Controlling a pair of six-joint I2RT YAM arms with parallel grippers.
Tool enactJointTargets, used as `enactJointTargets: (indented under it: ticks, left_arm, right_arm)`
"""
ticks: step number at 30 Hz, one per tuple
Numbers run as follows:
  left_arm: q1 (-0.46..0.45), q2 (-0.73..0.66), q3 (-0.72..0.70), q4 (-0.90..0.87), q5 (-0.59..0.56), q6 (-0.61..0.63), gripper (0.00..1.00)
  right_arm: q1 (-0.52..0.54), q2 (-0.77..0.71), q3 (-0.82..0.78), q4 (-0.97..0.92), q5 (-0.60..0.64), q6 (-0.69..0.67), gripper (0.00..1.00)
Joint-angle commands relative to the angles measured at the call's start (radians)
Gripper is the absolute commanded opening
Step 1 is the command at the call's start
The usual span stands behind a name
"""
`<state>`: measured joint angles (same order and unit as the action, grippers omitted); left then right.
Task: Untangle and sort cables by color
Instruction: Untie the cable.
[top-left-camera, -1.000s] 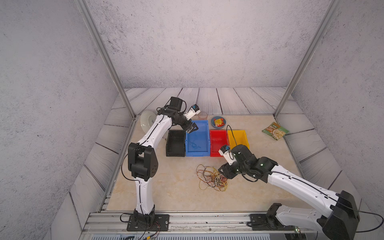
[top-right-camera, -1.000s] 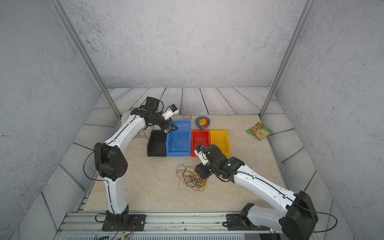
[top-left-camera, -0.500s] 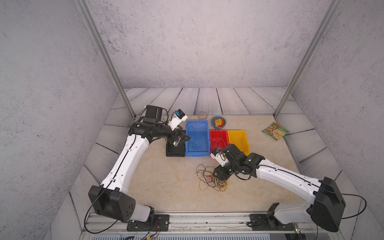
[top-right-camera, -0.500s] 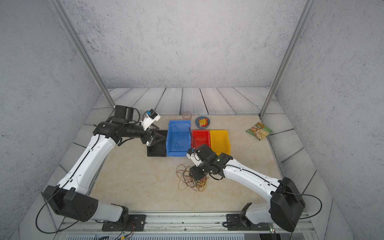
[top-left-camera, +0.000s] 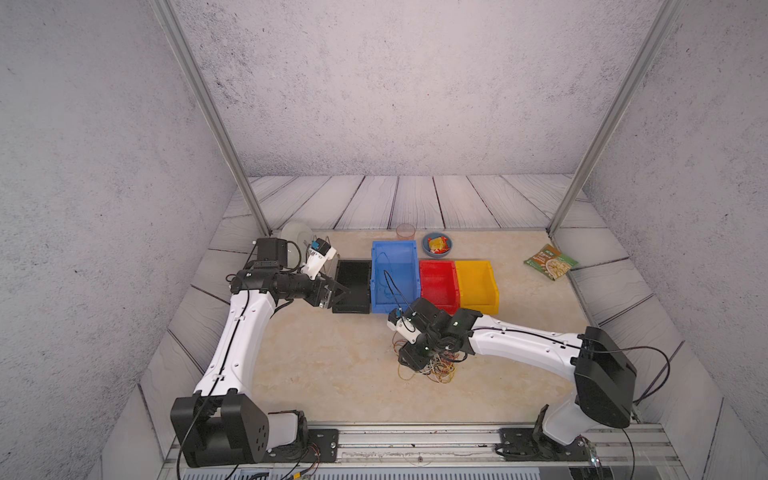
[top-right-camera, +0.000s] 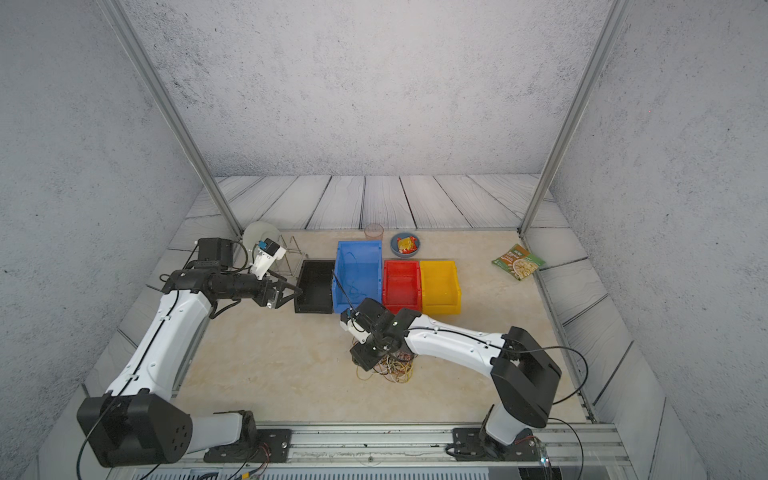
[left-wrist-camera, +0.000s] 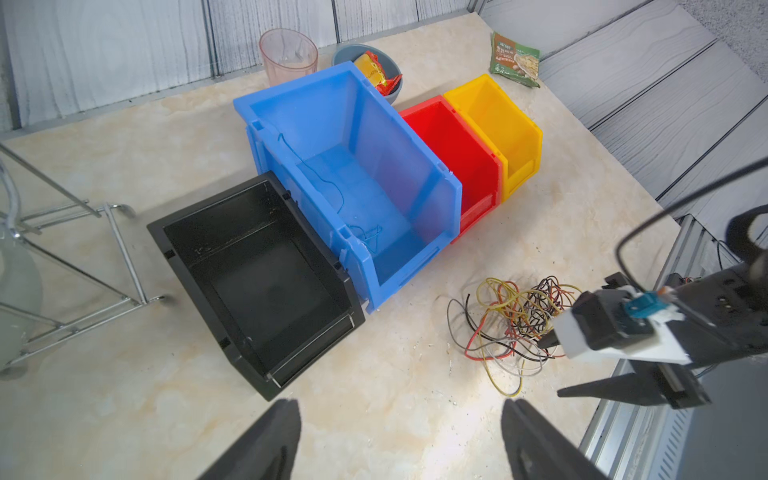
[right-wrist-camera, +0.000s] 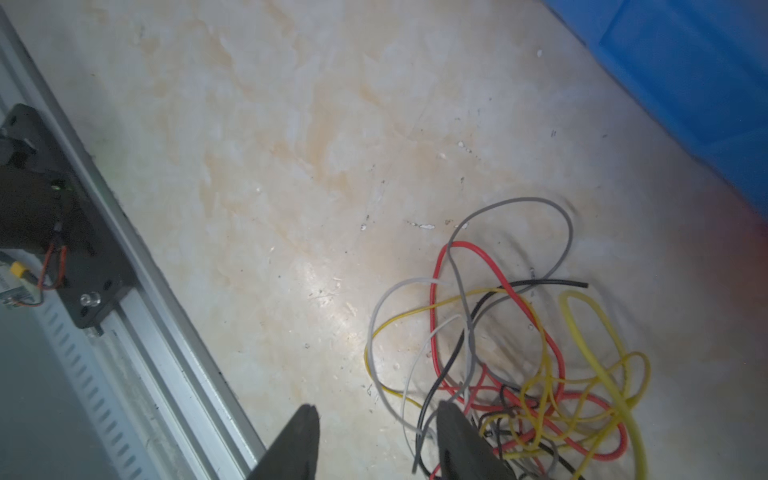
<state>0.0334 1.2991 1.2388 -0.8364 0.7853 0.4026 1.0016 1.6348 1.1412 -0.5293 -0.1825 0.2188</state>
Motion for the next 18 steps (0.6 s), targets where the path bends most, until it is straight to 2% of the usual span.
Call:
enactJointTargets:
  ticks: [1,4,7,12,18]
  left_arm:
    - [0.020,-0.017,-0.029,-0.007,0.034,0.007,0.83]
    - [0.025,-0.023,-0.038,-0.012,0.039,0.018,0.83]
    - [0.025,-0.021,-0.041,-0.016,0.061,0.032,0.83]
    - [0.024,-0.016,-0.061,-0.010,0.103,0.045,0.82]
    - [0.017,-0.008,-0.054,-0.015,0.195,0.055,0.81]
  right_arm:
    - [0.003,0.074,0.049,0.004,0.020,-0.013,0.35]
    - [0.004,0.067,0.051,0.018,0.028,-0.013,0.14]
    - [0.003,0.032,0.037,0.032,0.043,-0.022,0.02]
    - [0.004,-0.011,0.043,-0.013,0.084,-0.037,0.00]
    - [0.001,-0.148,0.064,-0.067,0.111,-0.021,0.00]
